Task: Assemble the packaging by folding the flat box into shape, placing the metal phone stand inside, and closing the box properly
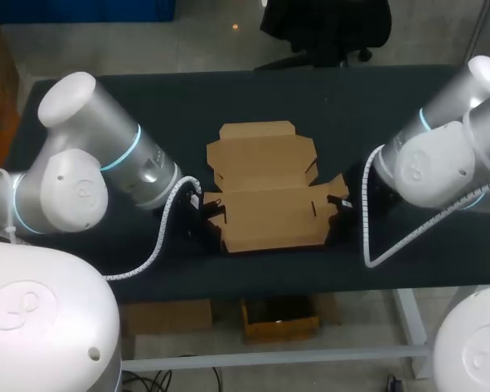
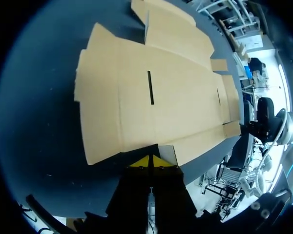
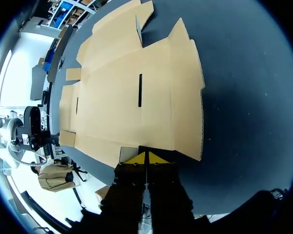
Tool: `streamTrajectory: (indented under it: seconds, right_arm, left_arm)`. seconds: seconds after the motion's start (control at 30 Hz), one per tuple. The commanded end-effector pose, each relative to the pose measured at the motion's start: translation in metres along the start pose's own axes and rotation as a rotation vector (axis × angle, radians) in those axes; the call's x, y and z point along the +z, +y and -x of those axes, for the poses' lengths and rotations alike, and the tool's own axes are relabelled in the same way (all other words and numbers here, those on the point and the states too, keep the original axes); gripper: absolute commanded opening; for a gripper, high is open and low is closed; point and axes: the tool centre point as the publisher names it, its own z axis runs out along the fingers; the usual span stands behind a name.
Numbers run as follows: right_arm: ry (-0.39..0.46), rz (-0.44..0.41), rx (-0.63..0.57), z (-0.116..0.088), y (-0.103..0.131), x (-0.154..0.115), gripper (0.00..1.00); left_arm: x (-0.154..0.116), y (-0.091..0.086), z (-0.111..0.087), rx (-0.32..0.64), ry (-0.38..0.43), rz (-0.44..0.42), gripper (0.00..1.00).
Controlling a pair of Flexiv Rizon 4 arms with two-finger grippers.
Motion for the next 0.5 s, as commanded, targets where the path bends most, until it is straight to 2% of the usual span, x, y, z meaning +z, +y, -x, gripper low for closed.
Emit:
streamTrajectory:
  seconds: [0.03, 0.5]
  right_arm:
    - [-0.004, 0.004, 0.0, -0.0009, -0.002, -0.0014, 0.0]
    - [-0.011, 0.0, 0.0, -0.0012, -0.002, -0.0013, 0.0]
  left_arm:
    - [-0.0009, 0.002, -0.0014, -0.002, -0.008, -0.006, 0.0]
    - [-0.0019, 0.0019, -0.0042, 0.004, -0.017, -0.011, 0.0]
